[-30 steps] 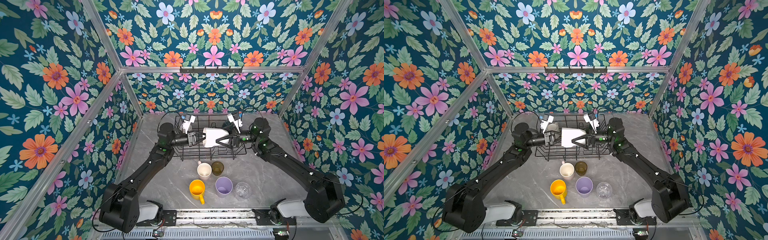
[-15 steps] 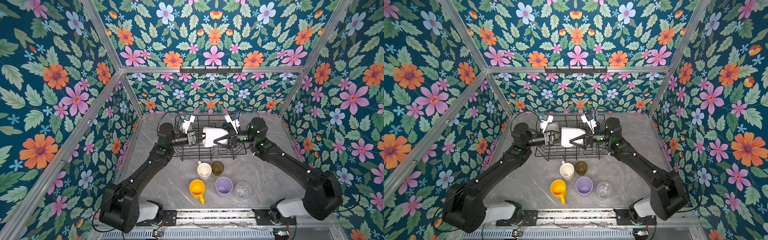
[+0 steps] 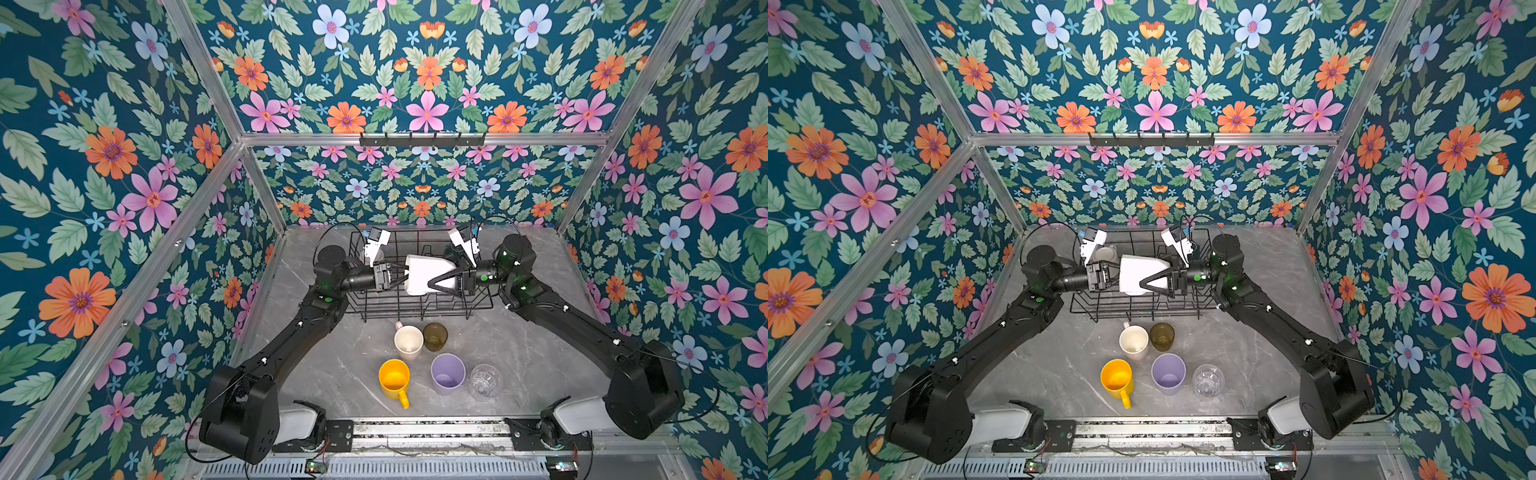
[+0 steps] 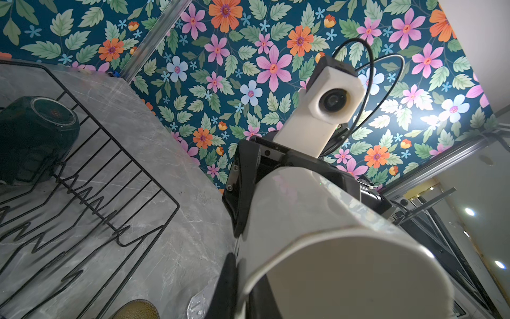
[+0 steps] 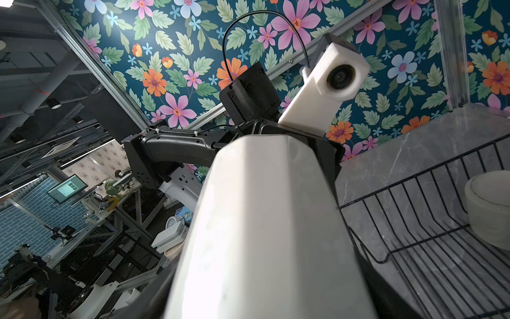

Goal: Load cups into a dish rack
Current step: Place the cup upside down at the dish rack.

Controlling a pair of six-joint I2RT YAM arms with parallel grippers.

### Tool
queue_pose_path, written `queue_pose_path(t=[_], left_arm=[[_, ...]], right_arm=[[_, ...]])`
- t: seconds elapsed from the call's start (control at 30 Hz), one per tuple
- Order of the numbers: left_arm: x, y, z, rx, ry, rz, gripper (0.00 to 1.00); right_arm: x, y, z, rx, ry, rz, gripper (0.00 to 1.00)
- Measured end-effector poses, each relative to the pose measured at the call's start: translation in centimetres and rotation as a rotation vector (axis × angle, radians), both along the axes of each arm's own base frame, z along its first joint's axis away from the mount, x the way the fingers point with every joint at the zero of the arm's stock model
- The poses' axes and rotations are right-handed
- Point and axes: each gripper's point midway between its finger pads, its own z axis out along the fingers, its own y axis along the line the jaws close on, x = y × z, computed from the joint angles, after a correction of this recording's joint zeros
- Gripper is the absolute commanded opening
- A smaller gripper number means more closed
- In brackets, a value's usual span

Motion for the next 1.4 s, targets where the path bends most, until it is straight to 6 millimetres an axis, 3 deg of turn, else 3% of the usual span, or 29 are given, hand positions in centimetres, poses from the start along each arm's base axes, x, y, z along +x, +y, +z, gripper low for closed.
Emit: queue_pose_path(t=[0.1, 0.47, 0.6, 0.83, 0.93, 1.03, 1.17, 1.4], left_arm=[[0.1, 0.0, 0.0, -0.003, 0.011, -0.003, 0.0], [0.1, -0.1, 0.2, -0.014, 0.02, -0.004, 0.0], [0.0, 0.0, 0.4, -0.02, 0.018, -0.005, 0.11], [0.3, 0.1, 0.7, -0.021, -0.007, 0.021, 0.47], [0.5, 0.3, 1.0, -0.018, -0.024, 0.033, 0.67], [0.6, 0.5, 0.8, 0.0, -0.043, 0.061, 0.78], [1.5, 1.0, 0.3, 0.053, -0.07, 0.127, 0.88], [4.1, 2.5, -1.3, 0.185, -0.092, 0.288, 0.92]], right_arm=[[0.1, 0.0, 0.0, 0.0, 0.008, -0.003, 0.02], [0.1, -0.1, 0.5, -0.006, 0.03, -0.022, 0.0], [0.0, -0.2, 1.1, -0.009, 0.042, -0.028, 0.0], [0.7, -0.5, 2.2, -0.018, 0.095, -0.1, 0.0], [0.6, -0.9, 2.5, -0.027, 0.102, -0.117, 0.0], [0.7, -1.6, 2.8, -0.035, 0.11, -0.144, 0.0], [1.0, -3.5, 3.2, -0.054, 0.121, -0.224, 0.0], [0.2, -7.1, 4.2, -0.163, 0.091, -0.394, 0.0]])
